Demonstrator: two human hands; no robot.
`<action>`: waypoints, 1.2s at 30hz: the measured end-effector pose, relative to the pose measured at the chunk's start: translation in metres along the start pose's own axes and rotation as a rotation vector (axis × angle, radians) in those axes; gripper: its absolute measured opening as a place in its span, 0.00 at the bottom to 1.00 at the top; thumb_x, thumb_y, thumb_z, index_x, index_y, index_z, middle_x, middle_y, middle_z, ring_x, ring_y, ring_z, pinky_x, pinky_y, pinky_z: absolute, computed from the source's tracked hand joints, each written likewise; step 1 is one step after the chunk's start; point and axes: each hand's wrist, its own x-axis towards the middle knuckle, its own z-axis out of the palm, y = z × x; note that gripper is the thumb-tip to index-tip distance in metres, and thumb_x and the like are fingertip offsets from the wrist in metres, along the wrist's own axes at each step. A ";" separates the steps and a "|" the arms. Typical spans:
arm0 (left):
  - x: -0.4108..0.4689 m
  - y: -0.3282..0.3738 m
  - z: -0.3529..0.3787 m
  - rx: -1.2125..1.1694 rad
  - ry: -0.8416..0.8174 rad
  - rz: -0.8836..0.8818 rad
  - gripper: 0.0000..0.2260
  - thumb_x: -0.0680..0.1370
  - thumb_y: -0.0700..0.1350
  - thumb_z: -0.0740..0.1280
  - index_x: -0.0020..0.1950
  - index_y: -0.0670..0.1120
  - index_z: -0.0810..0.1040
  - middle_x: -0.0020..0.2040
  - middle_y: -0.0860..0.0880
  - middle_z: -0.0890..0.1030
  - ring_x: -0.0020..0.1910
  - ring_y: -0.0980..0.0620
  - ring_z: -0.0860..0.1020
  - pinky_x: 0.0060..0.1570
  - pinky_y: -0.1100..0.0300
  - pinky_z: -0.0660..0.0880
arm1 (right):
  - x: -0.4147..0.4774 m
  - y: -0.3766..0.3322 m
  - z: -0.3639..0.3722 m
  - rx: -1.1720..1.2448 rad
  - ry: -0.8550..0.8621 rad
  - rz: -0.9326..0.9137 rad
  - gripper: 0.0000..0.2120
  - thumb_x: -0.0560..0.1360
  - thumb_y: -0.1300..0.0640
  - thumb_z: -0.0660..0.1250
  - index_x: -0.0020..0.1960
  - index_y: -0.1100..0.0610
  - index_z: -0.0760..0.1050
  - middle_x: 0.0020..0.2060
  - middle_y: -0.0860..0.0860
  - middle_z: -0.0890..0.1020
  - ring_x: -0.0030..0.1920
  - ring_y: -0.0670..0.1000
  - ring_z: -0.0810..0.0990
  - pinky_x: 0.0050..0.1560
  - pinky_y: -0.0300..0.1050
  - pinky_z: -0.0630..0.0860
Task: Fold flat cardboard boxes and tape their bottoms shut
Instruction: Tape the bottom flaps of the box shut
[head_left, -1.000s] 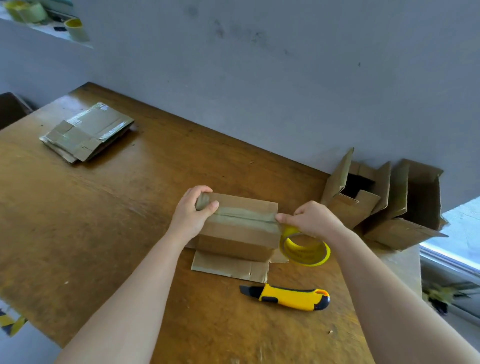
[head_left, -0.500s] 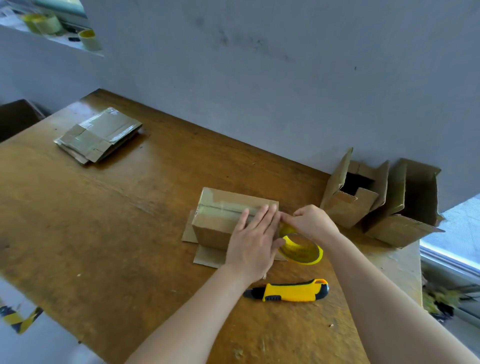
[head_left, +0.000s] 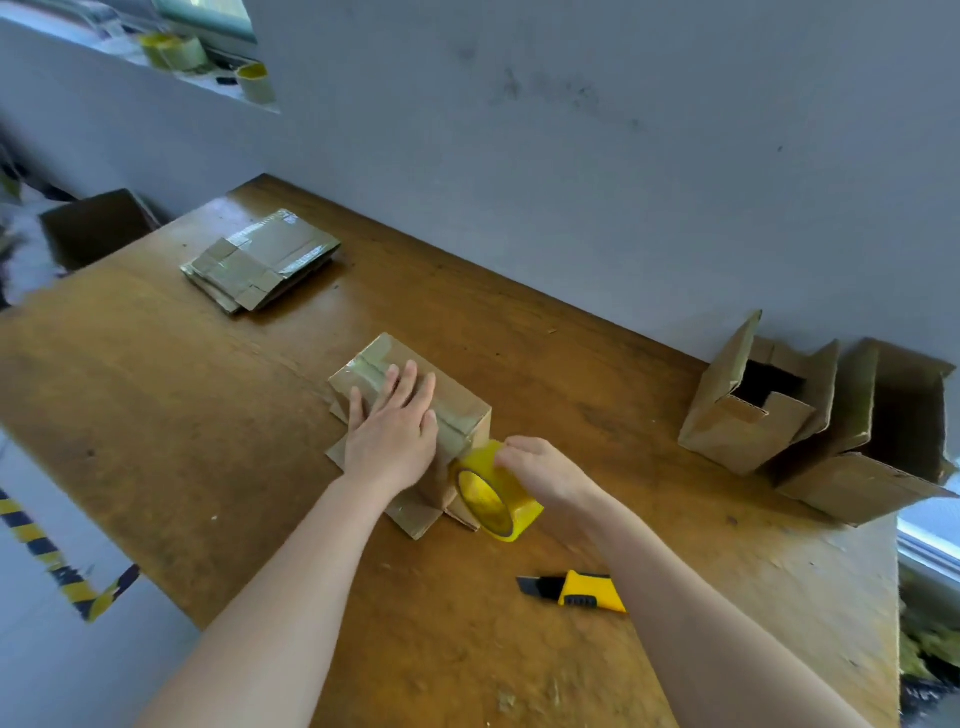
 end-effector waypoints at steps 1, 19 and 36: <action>0.003 -0.005 -0.002 -0.002 -0.010 -0.009 0.24 0.82 0.54 0.41 0.78 0.54 0.45 0.79 0.55 0.42 0.76 0.56 0.38 0.73 0.44 0.35 | -0.002 0.001 0.005 0.061 -0.023 -0.008 0.07 0.76 0.55 0.63 0.41 0.57 0.72 0.36 0.53 0.72 0.37 0.50 0.70 0.39 0.47 0.67; 0.012 -0.007 -0.009 0.146 -0.067 0.024 0.52 0.67 0.78 0.51 0.78 0.45 0.41 0.78 0.48 0.39 0.76 0.48 0.36 0.69 0.36 0.36 | 0.024 0.010 0.048 -0.372 0.144 0.249 0.27 0.74 0.32 0.58 0.34 0.55 0.72 0.21 0.47 0.76 0.25 0.46 0.76 0.22 0.35 0.63; 0.004 -0.003 -0.009 0.063 0.119 0.329 0.36 0.75 0.52 0.69 0.78 0.49 0.55 0.79 0.51 0.52 0.77 0.53 0.45 0.74 0.46 0.39 | -0.006 0.025 0.053 0.104 -0.111 0.072 0.11 0.72 0.46 0.71 0.51 0.49 0.76 0.49 0.51 0.82 0.51 0.53 0.80 0.52 0.50 0.76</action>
